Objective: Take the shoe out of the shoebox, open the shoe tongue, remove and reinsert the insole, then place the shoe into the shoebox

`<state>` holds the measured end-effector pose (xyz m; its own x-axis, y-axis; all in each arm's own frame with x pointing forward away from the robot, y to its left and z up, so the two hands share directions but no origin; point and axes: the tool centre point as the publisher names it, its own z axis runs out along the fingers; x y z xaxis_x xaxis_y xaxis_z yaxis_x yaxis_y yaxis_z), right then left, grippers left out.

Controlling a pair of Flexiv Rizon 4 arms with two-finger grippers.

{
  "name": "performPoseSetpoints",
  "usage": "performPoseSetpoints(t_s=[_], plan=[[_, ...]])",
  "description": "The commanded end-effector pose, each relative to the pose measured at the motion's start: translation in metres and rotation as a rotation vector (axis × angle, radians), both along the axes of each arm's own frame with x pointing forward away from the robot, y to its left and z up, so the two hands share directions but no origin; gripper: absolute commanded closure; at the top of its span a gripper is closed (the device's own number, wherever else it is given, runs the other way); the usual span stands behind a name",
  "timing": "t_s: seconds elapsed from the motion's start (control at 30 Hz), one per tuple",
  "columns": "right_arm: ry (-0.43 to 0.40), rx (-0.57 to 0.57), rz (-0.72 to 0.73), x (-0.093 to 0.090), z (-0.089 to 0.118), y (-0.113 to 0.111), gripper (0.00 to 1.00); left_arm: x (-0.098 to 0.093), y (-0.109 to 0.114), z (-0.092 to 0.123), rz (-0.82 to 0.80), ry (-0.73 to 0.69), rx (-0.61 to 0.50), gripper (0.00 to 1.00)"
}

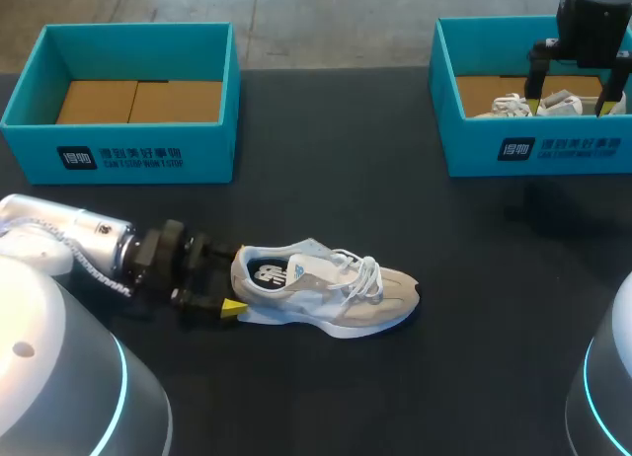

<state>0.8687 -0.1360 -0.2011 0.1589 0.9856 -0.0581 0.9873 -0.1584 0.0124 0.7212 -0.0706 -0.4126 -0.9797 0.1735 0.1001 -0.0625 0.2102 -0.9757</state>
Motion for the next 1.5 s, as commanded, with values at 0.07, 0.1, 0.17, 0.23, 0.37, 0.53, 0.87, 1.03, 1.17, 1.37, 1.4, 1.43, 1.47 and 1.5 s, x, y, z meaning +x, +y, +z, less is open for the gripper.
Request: performPoseSetpoints(t_s=[0.07, 0.1, 0.17, 0.23, 0.37, 0.53, 0.87, 1.03, 1.17, 1.37, 1.4, 1.43, 1.47, 1.5], plan=[[-0.003, 0.001, 0.000, -0.001, -0.001, -0.001, 0.00, -0.002, -0.005, 0.000, -0.001, -0.005, 0.006, 0.00], [-0.003, 0.001, 0.000, -0.001, -0.001, -0.001, 0.00, -0.002, -0.006, 0.000, -0.001, -0.006, 0.007, 0.00], [-0.003, 0.001, 0.000, -0.001, -0.001, -0.001, 0.00, -0.002, -0.007, 0.000, -0.001, -0.005, 0.008, 0.00], [-0.003, 0.001, 0.000, -0.001, -0.001, -0.001, 0.00, -0.002, -0.009, 0.000, 0.000, -0.002, 0.009, 0.00], [-0.003, 0.001, 0.000, -0.001, -0.001, -0.001, 0.00, -0.002, -0.012, -0.001, -0.002, 0.002, 0.012, 0.00], [-0.003, 0.001, 0.000, -0.001, -0.001, -0.001, 0.00, -0.002, -0.016, -0.002, 0.001, 0.008, 0.014, 0.00], [-0.003, 0.001, 0.000, -0.001, -0.001, -0.001, 0.00, -0.003, -0.022, -0.003, -0.002, 0.016, 0.014, 0.00], [-0.003, 0.001, 0.000, -0.001, -0.001, -0.001, 0.00, -0.006, -0.025, -0.004, -0.006, 0.017, 0.011, 0.00], [-0.003, 0.001, 0.000, -0.001, -0.001, -0.001, 0.00, -0.008, -0.028, -0.006, -0.007, 0.016, 0.009, 0.00], [-0.003, 0.001, 0.000, -0.001, -0.001, -0.001, 0.00, -0.010, -0.031, -0.008, -0.003, 0.007, 0.014, 0.00], [-0.003, 0.001, 0.000, -0.001, -0.001, -0.001, 0.00, -0.010, -0.032, -0.008, -0.002, 0.007, 0.013, 0.00], [-0.003, 0.001, 0.000, -0.001, -0.001, -0.001, 0.00, -0.010, -0.032, -0.008, 0.002, 0.006, 0.012, 0.00], [-0.003, 0.001, 0.000, -0.001, -0.001, -0.001, 0.00, -0.010, -0.033, -0.008, 0.007, 0.002, 0.013, 0.00], [-0.003, 0.001, 0.000, -0.001, -0.001, -0.001, 0.00, -0.010, -0.033, -0.008, 0.010, 0.001, 0.013, 0.00]])
